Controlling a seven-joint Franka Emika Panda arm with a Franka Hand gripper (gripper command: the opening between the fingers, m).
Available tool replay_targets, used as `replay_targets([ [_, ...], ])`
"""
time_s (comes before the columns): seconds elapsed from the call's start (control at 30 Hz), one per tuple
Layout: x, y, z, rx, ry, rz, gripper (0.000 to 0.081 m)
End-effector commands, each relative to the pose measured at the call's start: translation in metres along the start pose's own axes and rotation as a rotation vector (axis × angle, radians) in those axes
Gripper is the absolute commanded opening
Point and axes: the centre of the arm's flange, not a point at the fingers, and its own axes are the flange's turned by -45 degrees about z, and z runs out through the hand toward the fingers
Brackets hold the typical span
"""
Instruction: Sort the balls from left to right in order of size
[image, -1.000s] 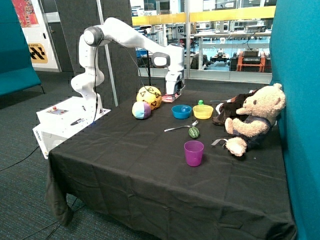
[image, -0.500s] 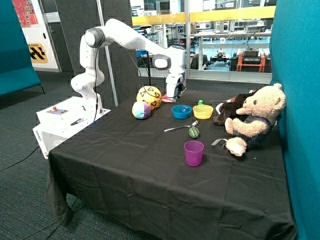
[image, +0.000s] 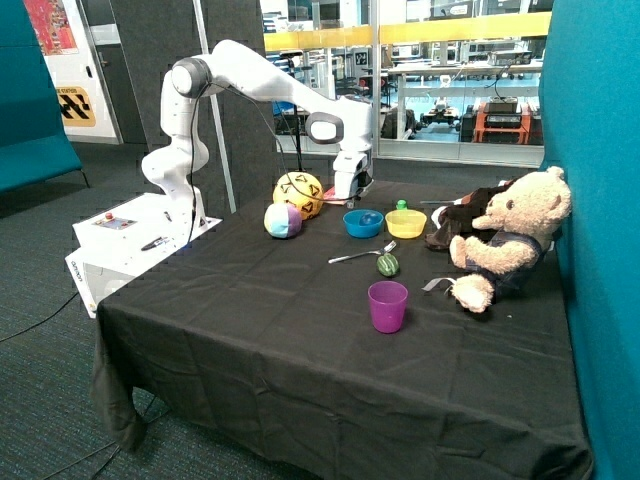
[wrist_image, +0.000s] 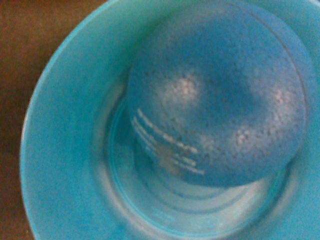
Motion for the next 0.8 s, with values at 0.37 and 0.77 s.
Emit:
replay_targets([
  [0.37, 0.013, -0.009, 0.007, 0.0021, 0.0045, -0.026, 0.0604],
  [0.77, 0.017, -0.013, 0.010, 0.0021, 0.0045, -0.033, 0.0604],
])
